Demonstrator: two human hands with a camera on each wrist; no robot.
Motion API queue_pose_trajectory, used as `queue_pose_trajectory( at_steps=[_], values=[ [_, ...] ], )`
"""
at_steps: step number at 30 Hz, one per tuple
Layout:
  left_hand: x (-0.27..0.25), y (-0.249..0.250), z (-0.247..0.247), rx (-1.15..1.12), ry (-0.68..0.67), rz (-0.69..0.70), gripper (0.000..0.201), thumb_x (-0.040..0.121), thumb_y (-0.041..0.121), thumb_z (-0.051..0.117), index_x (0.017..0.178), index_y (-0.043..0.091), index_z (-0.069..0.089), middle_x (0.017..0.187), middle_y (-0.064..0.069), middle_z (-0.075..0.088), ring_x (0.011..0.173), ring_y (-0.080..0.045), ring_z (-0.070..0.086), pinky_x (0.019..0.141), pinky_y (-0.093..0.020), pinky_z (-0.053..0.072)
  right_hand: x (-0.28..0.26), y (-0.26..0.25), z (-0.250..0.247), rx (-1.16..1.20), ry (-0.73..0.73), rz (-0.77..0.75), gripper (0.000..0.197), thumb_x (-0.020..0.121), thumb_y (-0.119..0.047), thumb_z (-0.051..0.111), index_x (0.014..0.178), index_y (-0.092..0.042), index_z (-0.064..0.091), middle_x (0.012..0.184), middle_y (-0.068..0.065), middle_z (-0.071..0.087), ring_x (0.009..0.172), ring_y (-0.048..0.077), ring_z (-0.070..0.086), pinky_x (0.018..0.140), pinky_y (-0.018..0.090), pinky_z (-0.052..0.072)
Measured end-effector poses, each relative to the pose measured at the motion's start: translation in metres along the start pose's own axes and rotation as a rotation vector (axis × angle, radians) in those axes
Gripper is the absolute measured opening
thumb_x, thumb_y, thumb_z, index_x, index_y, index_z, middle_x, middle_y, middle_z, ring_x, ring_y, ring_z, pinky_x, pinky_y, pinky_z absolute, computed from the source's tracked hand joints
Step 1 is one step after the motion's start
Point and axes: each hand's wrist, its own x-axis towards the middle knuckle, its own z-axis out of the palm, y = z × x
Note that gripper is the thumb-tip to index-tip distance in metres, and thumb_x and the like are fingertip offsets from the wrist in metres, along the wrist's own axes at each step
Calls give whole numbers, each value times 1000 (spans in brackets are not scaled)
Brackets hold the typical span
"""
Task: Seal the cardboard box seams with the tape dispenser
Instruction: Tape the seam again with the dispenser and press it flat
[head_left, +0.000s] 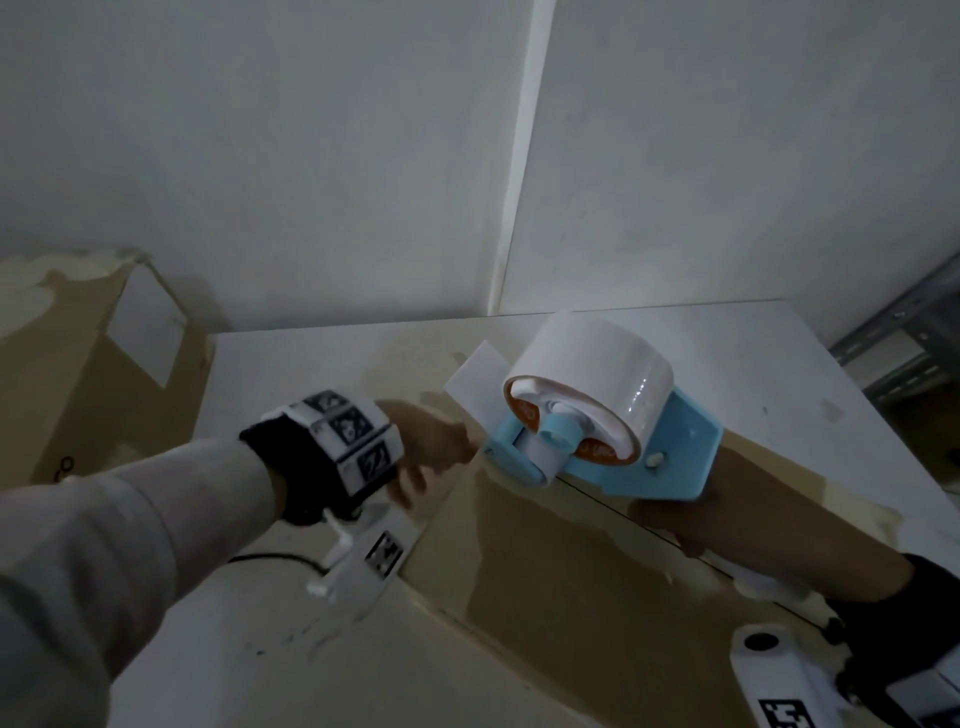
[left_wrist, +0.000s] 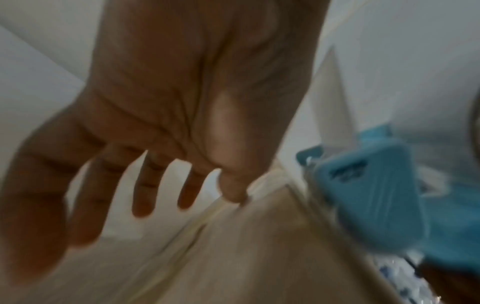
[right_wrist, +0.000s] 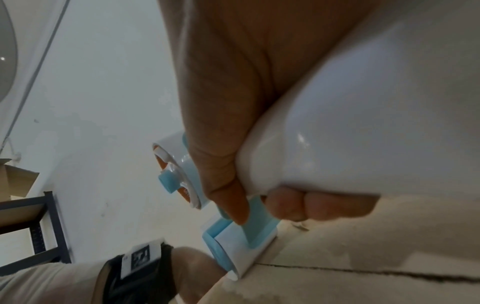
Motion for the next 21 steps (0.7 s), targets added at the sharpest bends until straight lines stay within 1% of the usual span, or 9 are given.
queue_pose_trajectory(
  at_steps=[2, 4, 6, 8, 10, 12, 14, 18, 21],
  values=[
    [1, -6, 7, -12, -109, -64, 54, 96, 48, 24, 134, 13, 42, 136, -11, 46, 107, -27, 50, 79, -41, 45, 1, 0, 0, -5, -1, 0, 28, 77, -7, 65, 60, -23, 50, 36, -7, 54, 35, 4, 49, 44, 19, 40],
    [-3, -6, 9, -11, -80, -70, 57, 96, 49, 20, 135, 11, 40, 135, -13, 47, 107, -26, 51, 79, -43, 47, 1, 1, -1, -7, -18, -5, 28, 79, -8, 63, 59, -23, 49, 38, -13, 55, 35, 3, 49, 45, 18, 40],
    [-10, -3, 3, 82, 108, 26, 50, 98, 37, 27, 138, 7, 32, 136, -17, 47, 114, -30, 53, 82, -41, 50, 0, -1, -3, 8, -38, -27, 27, 79, -7, 62, 61, -22, 49, 40, -15, 56, 35, 1, 49, 46, 17, 40],
    [-16, 2, -3, 40, 295, 213, 41, 99, 21, 31, 134, 0, 39, 135, -17, 48, 118, -30, 50, 93, -32, 45, -1, -3, -5, 17, -51, -47, 25, 80, -6, 62, 62, -20, 50, 41, -14, 56, 36, 0, 49, 45, 15, 40],
    [-21, 1, -2, -93, 209, 358, 35, 98, 13, 33, 131, 5, 43, 129, -5, 48, 111, -18, 47, 92, -18, 42, -3, -4, -5, 33, -64, -59, 22, 80, -6, 61, 65, -19, 52, 42, -13, 56, 36, 0, 48, 43, 13, 39],
    [-28, -4, 3, -251, 52, 374, 25, 96, 10, 35, 114, 16, 50, 117, -1, 51, 102, -12, 46, 95, -25, 42, -4, -4, -5, 40, -72, -68, 18, 81, -7, 61, 69, -18, 53, 41, -15, 56, 36, -2, 48, 41, 9, 38],
    [-31, -10, 9, -265, -42, 339, 26, 93, 6, 33, 100, 22, 52, 105, 2, 54, 94, -9, 50, 90, -24, 45, -4, -4, -6, 33, -67, -73, 21, 81, -8, 61, 66, -20, 52, 39, -15, 55, 35, -2, 48, 40, 8, 37],
    [-36, -19, 16, -218, -131, 279, 35, 91, 20, 45, 125, 27, 45, 131, 0, 53, 116, -15, 51, 109, -36, 36, -6, -5, -6, 31, -59, -60, 23, 80, -11, 62, 62, -19, 51, 36, -14, 52, 33, -2, 45, 38, 7, 34],
    [-45, -17, 22, 82, 34, 309, 62, 90, 33, 53, 143, 26, 22, 145, 3, 39, 120, -10, 44, 103, -22, 31, -4, -5, -6, 26, -57, -58, 26, 81, -14, 61, 58, -21, 50, 34, -15, 52, 33, -2, 44, 41, 10, 36]
  ],
)
